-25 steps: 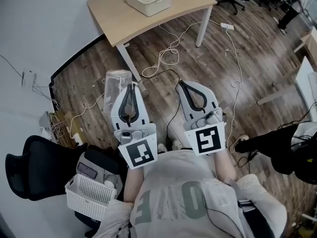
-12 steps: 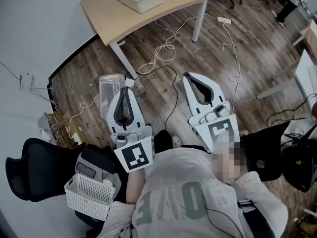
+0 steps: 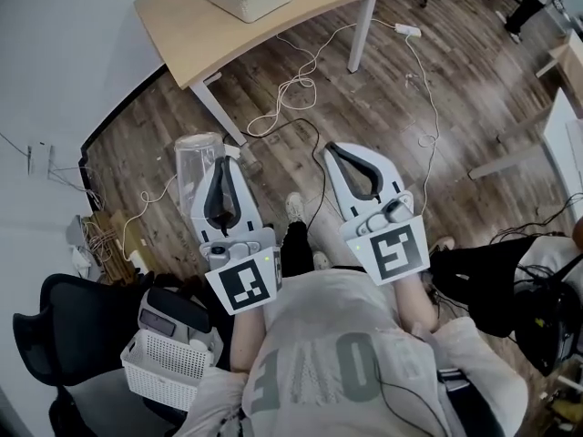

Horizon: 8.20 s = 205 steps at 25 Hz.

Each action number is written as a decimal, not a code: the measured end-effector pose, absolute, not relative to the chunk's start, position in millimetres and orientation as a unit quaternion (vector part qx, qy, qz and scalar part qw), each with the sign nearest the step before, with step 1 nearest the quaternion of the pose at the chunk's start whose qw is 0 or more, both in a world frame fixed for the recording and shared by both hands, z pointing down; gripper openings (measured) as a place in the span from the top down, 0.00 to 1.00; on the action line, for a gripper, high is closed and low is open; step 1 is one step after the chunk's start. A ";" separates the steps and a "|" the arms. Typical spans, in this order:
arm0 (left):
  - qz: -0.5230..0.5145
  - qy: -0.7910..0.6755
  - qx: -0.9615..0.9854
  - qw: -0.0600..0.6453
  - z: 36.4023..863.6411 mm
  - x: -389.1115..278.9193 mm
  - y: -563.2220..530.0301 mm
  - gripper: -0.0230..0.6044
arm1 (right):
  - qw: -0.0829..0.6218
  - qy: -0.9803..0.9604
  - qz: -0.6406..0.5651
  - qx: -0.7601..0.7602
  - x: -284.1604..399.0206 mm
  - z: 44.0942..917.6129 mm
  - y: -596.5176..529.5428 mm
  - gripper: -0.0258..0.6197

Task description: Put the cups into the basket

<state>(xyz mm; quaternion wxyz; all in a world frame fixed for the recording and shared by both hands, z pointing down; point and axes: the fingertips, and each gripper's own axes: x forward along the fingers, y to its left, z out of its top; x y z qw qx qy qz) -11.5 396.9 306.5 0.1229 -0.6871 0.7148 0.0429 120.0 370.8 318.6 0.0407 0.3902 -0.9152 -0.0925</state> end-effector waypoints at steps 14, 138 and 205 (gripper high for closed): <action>0.061 0.707 -0.694 0.122 287.9 -49.6 271.9 0.90 | 0.068 -0.914 -0.107 0.386 75.2 313.1 249.1 0.96; -0.674 0.199 -0.710 -0.047 582.5 -178.8 -423.4 0.90 | 0.127 -0.905 -0.058 0.403 -61.7 330.6 -344.0 0.96; 0.095 0.677 -0.729 0.036 285.8 -194.5 -299.3 0.95 | 0.006 -0.928 -0.021 0.372 -104.3 312.0 -319.0 0.96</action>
